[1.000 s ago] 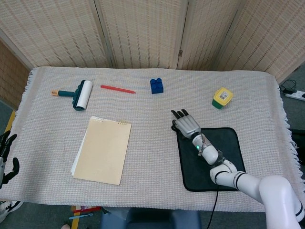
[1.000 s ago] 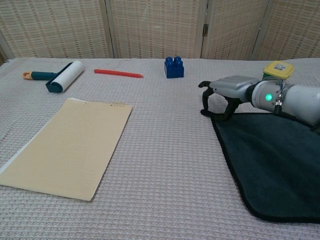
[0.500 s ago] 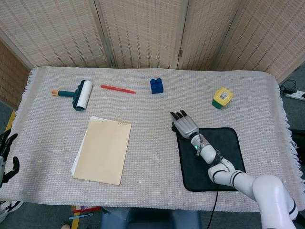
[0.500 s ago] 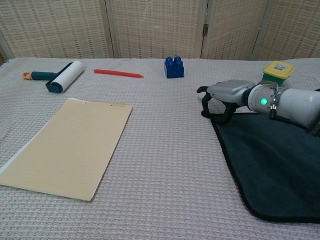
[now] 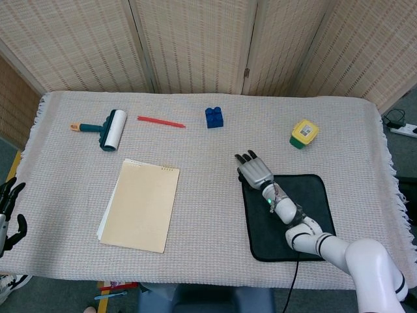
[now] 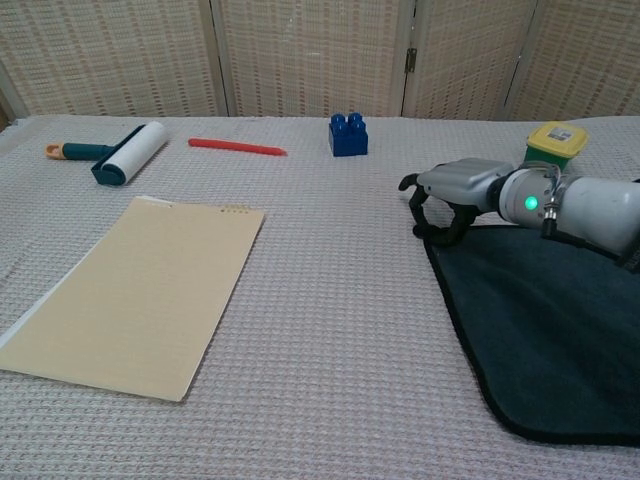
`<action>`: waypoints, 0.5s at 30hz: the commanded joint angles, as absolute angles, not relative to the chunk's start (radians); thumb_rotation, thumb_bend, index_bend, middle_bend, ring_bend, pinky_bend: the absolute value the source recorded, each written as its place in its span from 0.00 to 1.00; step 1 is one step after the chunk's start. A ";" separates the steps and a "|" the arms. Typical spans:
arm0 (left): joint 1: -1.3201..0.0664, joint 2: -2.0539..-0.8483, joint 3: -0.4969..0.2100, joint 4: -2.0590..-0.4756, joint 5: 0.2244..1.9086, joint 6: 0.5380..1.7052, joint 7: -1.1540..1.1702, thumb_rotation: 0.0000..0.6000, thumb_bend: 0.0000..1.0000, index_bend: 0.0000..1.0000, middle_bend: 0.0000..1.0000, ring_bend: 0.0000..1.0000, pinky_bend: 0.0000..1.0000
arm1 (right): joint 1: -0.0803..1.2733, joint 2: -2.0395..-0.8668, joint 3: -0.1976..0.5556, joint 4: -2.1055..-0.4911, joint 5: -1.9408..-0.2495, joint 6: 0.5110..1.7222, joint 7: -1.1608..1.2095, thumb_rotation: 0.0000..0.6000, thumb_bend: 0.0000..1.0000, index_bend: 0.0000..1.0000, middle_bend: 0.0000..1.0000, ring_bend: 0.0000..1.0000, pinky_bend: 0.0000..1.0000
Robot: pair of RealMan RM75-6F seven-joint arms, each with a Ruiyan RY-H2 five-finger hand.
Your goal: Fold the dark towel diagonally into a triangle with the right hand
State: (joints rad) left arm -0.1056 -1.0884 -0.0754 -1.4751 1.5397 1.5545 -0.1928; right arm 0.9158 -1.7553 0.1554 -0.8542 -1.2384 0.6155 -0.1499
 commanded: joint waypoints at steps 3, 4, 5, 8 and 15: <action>-0.106 -1.090 -0.075 -1.471 1.539 1.555 -0.189 1.00 0.82 0.00 0.03 0.00 0.00 | 0.914 -1.754 0.152 -0.852 -1.247 0.618 -0.134 1.00 0.49 0.60 0.10 0.11 0.00; -0.106 -1.091 -0.076 -1.472 1.537 1.555 -0.189 1.00 0.82 0.00 0.03 0.00 0.00 | 0.914 -1.753 0.151 -0.853 -1.251 0.620 -0.130 1.00 0.49 0.60 0.10 0.11 0.00; -0.105 -1.091 -0.076 -1.473 1.537 1.555 -0.188 1.00 0.83 0.00 0.03 0.00 0.00 | 0.913 -1.750 0.150 -0.855 -1.253 0.621 -0.126 1.00 0.49 0.60 0.10 0.11 0.00; -0.104 -1.092 -0.078 -1.475 1.533 1.558 -0.182 1.00 0.84 0.00 0.03 0.00 0.00 | 0.906 -1.732 0.150 -0.879 -1.263 0.636 -0.112 1.00 0.49 0.60 0.10 0.11 0.00; -0.104 -1.092 -0.073 -1.481 1.543 1.560 -0.177 1.00 0.84 0.00 0.03 0.00 0.00 | 0.844 -1.613 0.126 -1.051 -1.316 0.745 -0.087 1.00 0.49 0.60 0.10 0.11 0.00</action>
